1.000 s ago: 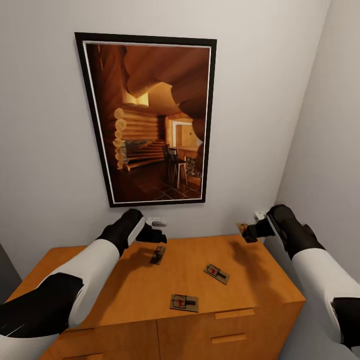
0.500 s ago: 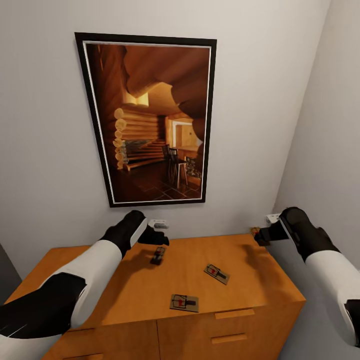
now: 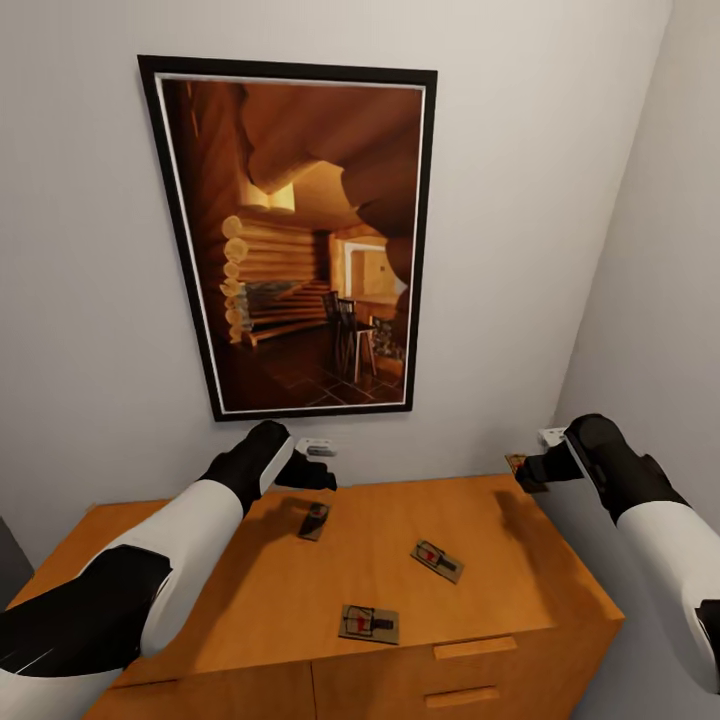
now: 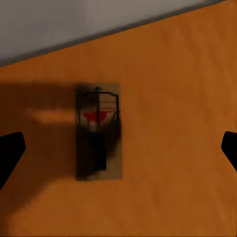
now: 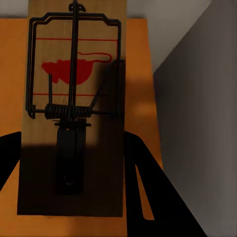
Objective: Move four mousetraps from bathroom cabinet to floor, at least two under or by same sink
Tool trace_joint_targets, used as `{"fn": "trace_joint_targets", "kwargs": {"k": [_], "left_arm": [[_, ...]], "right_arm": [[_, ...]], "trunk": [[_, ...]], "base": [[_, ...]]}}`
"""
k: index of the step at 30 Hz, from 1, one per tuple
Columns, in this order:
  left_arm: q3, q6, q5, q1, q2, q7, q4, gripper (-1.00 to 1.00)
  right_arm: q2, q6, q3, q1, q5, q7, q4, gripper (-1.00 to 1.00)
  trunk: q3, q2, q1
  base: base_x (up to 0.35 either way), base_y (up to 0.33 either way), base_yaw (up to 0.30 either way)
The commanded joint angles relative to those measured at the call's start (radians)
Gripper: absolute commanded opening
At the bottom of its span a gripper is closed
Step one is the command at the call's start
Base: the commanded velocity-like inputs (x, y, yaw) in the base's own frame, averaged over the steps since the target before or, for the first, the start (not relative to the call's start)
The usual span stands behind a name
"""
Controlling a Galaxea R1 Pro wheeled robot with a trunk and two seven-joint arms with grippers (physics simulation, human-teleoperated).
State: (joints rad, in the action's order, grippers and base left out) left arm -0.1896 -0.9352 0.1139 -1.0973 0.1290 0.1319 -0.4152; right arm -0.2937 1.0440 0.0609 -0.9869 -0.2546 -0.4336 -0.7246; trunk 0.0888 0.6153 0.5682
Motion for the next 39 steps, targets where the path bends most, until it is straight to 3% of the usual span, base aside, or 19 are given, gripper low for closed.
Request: {"fn": "trace_joint_targets", "kwargs": {"k": [1,24,36,39], "left_arm": [[-0.008,-0.004,0.009,-0.001,-0.001,-0.003,0.000,1.00],[-0.007,0.016,0.021,-0.001,0.004,-0.003,0.013,1.00],[-0.007,0.038,0.025,-0.001,0.005,-0.003,0.115,1.00],[-0.006,0.066,0.024,-0.001,0.006,-0.003,0.204,1.00]], "right_arm": [[-0.001,0.003,0.003,-0.001,-0.008,-0.007,-0.001,-1.00],[-0.002,0.003,0.004,-0.001,-0.008,-0.004,0.001,-1.00],[-0.009,0.003,0.004,-0.001,-0.009,-0.004,0.001,-1.00],[-0.023,0.003,0.005,-0.001,-0.009,-0.003,0.001,-1.00]], "trunk": [[0.002,0.002,0.001],[0.002,0.002,0.001],[0.002,0.002,0.001],[0.002,0.002,0.001]], "base": [[0.089,0.000,0.000],[0.045,0.000,0.000],[0.033,0.000,0.000],[0.000,0.000,0.000]]}}
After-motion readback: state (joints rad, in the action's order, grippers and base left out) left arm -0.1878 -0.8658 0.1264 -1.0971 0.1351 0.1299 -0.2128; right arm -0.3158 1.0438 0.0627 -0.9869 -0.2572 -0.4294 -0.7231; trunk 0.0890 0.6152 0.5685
